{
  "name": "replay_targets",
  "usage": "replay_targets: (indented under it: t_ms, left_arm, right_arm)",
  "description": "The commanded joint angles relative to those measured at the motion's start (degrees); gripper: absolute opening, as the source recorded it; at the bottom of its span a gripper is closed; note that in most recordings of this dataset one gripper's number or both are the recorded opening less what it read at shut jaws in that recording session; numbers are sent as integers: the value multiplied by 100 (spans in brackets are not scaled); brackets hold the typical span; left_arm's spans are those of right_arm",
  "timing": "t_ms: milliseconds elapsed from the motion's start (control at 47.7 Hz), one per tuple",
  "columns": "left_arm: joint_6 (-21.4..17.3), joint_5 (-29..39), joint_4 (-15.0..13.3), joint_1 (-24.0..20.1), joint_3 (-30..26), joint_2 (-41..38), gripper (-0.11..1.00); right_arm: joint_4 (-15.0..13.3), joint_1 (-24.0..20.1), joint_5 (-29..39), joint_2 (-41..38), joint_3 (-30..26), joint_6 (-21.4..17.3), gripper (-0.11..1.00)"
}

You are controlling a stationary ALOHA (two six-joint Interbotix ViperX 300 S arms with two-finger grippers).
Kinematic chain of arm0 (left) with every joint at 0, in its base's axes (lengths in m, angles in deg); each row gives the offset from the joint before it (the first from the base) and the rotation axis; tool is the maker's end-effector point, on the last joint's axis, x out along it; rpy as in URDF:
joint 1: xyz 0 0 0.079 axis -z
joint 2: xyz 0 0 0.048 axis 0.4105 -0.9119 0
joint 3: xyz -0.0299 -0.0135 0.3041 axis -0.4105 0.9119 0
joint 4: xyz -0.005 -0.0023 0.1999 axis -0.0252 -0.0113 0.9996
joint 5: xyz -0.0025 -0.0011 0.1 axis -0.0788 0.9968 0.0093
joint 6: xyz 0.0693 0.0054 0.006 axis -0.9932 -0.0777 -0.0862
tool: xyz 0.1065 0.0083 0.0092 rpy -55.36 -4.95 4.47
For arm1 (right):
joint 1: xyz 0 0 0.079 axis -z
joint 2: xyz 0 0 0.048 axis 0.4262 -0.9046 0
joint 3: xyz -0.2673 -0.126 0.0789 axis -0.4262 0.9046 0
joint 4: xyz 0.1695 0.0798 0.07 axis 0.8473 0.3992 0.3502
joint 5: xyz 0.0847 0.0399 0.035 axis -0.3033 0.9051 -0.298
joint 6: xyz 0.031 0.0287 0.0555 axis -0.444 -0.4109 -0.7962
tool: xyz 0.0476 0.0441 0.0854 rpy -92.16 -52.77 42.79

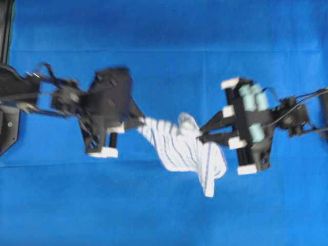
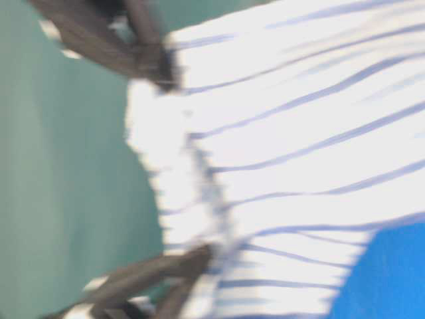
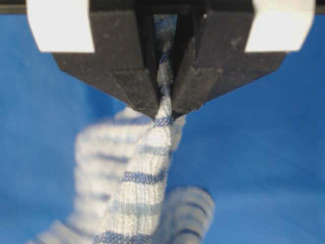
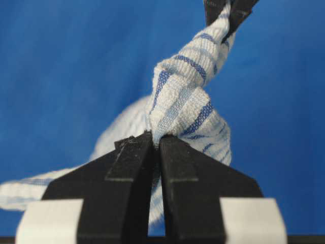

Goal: Lift the towel with both arms.

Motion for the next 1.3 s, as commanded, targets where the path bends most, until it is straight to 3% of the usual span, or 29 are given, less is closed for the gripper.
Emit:
replay_targets:
  t_ms: [0,440,1070,1279]
  left_arm:
    - [0,79,18,-176,-220,466,3]
    - [0,765,18,-404,-879,1046,3]
    - [-26,721,26,-404,-923,1002,3]
    - [-457,659,18,-325,-914,940,4]
  right_arm:
    - [-88,123,105,316,-255,0,5]
    - [-255,264,791,703,-1099,0,5]
    - [-255,343,949,527,-1143,9,5]
    - [-255,510,967,466,-1134,0,6]
